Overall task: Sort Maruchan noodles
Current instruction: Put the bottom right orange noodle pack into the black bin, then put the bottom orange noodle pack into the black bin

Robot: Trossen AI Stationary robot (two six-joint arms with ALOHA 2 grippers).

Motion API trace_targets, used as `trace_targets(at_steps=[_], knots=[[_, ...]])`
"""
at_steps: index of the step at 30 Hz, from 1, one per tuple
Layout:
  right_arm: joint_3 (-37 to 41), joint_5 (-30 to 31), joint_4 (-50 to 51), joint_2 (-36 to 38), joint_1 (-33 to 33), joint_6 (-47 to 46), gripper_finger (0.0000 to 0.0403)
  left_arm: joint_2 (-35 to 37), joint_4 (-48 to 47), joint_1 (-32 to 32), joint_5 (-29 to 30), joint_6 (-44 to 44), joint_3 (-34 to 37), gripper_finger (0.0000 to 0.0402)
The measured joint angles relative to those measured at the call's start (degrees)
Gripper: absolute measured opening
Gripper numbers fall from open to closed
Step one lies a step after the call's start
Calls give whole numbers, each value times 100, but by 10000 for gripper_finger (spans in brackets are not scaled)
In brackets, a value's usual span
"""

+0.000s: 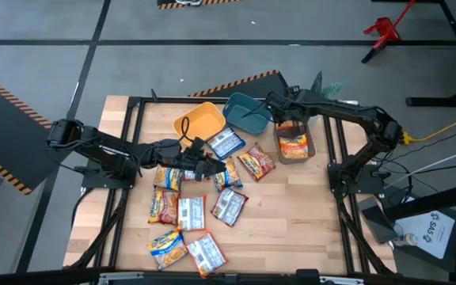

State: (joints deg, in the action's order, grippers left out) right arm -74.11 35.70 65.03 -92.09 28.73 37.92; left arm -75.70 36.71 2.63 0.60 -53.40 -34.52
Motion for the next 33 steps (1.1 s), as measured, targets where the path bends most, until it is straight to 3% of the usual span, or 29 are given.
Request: trace_targets(at_steps=[12, 21, 26, 29, 33], knots=[[0, -182, -2, 0, 15, -12, 45, 0, 0, 0, 19, 2, 0, 215], [-12, -52, -127, 0, 2, -100, 109, 0, 0, 0, 19, 2, 0, 215], [-631, -175, 307, -4, -309, -497, 121, 0, 1, 2, -20, -3, 0, 215], [-1245, -976, 543, -2, -611, -1324, 122, 0, 14, 2, -143, -9, 0, 215], [-1835, -3339, 423, 2, -906, -3587, 122, 89, 73, -51, -822, -173, -8, 215]])
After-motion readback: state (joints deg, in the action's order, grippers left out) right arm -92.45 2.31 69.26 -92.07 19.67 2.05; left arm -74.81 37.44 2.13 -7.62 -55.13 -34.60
